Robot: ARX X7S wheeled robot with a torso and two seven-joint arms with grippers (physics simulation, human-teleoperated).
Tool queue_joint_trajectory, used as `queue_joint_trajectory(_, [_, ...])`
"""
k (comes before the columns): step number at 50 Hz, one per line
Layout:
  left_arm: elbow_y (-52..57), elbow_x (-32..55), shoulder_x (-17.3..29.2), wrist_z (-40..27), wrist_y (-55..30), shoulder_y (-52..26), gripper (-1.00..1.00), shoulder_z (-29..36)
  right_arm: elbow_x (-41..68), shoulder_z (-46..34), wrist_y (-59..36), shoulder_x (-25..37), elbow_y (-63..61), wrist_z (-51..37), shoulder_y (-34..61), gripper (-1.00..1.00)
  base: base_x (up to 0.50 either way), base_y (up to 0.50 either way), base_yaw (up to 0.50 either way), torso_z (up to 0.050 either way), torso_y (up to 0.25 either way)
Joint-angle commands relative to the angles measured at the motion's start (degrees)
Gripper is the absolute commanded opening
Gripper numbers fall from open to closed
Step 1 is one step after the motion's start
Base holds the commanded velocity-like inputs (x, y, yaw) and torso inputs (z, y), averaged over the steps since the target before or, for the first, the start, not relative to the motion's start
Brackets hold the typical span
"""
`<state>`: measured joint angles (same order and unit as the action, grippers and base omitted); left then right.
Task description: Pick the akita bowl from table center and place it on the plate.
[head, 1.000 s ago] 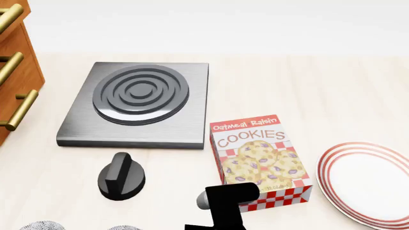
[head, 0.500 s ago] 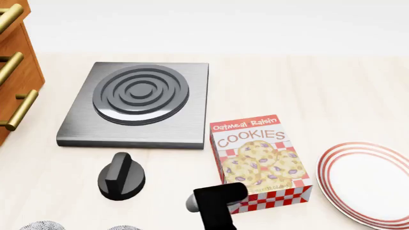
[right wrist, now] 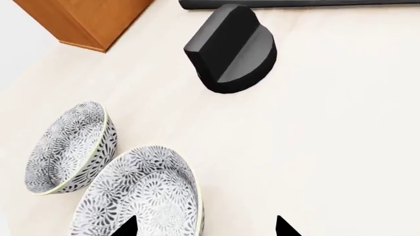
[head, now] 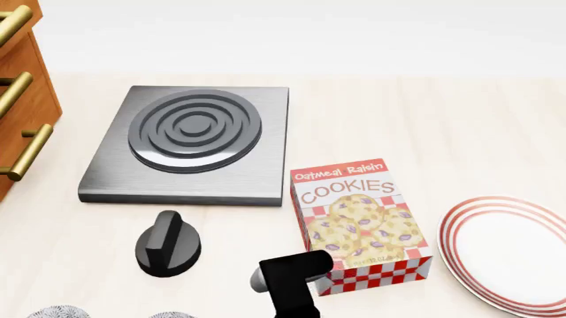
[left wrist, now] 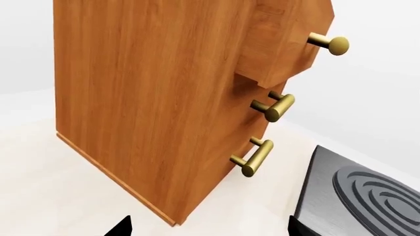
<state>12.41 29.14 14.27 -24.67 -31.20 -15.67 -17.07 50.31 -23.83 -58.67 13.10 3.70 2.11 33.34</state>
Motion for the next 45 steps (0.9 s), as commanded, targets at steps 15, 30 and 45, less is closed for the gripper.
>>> queue_joint_trajectory(15, [-0.9, 0.5, -1.2, 1.8, 3.5, 1.5, 1.00, -0.9, -1.9, -2.6, 0.6, -1.6, 4.5, 2.9, 2.6, 1.00, 0.00, 0.00, 0.00, 0.000, 0.000])
queue_joint_trajectory(30, [-0.8, 0.9, -1.0, 1.5, 3.6, 1.6, 1.00, -0.8, -1.6, -4.1, 0.5, -1.5, 4.5, 4.0, 3.3, 1.00, 0.00, 0.00, 0.00, 0.000, 0.000])
queue_joint_trajectory(45, [-0.7, 1.3, -0.6, 1.1, 3.8, 1.8, 1.00, -0.6, -2.0, -5.5, 1.4, -1.6, 6.4, 5.3, 3.5, 1.00, 0.00, 0.00, 0.00, 0.000, 0.000])
